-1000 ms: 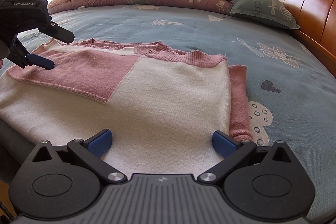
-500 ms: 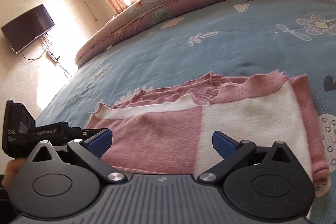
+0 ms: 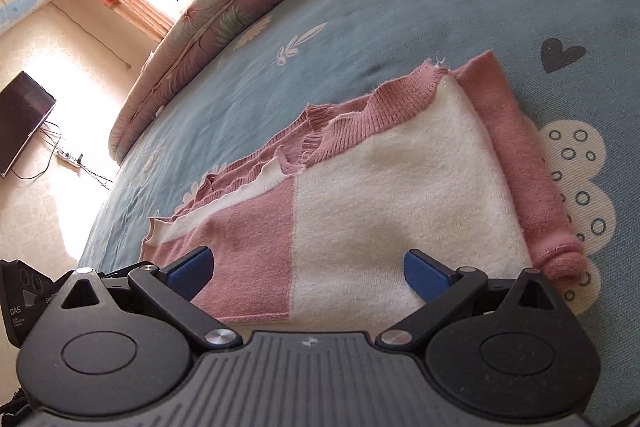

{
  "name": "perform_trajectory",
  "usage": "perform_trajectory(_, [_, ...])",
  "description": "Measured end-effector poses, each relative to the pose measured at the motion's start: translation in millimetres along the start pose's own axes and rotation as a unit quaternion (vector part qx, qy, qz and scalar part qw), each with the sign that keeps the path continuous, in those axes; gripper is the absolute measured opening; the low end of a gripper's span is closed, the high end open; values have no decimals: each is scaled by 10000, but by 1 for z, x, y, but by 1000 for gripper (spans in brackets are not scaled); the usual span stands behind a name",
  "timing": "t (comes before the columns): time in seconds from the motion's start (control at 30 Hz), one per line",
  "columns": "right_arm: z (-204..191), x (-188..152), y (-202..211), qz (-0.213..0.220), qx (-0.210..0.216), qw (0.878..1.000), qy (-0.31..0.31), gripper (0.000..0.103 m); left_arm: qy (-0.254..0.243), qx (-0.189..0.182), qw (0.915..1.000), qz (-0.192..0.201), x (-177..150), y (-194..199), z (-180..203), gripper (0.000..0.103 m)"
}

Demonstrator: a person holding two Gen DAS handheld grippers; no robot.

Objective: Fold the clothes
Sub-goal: 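Lower the left tool onto the folded sweater's side edge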

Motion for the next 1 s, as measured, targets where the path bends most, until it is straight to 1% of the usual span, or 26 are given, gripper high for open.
perform_trajectory(0.1, [0,-2,-2,19,-21,10000,25,103,-209,115,9997,-18,-1,5,14,99])
perform_trajectory(0.2, [-3,-3,-5,12,-82,9998,197,103,-461,-39,9989,-16,-3,10,29,99])
perform_trajectory(0.23, [-4,-4,-5,11,-94,9996,253,103,-489,-33,9988,-37,-4,9,31,99])
perform_trajectory(0.37, [-5,-4,-6,16,-88,9995,293,103,-352,201,9988,-267,-7,-7,23,99])
perform_trajectory(0.47, [-3,-3,-5,47,-22,9998,206,103,-358,207,9987,-292,-6,-6,22,99])
perform_trajectory(0.5, [-1,-3,-3,60,10,9998,185,103,-386,246,9986,-273,-3,-3,22,99])
perform_trajectory(0.6, [1,-3,-2,77,65,9998,159,103,-525,511,9973,-70,9,5,22,99])
perform_trajectory(0.67, [1,-4,-2,90,79,9998,160,103,-385,533,9978,16,18,9,16,99])
perform_trajectory(0.8, [0,-5,-3,106,79,9996,238,103,-89,741,9971,-125,27,2,-4,99])
perform_trajectory(1.0, [-1,-6,-3,119,86,9994,325,103,92,561,9984,44,32,19,-16,99])
Point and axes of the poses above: each gripper's, at about its wrist camera, not at the fingertips, and y roughly against the way its jaws point, z to its right, x to its top, the point moved 4 cm from there along -y, roughly the way its jaws point, and after that the axes turned 9 degrees about y, right-handed, at the moved point
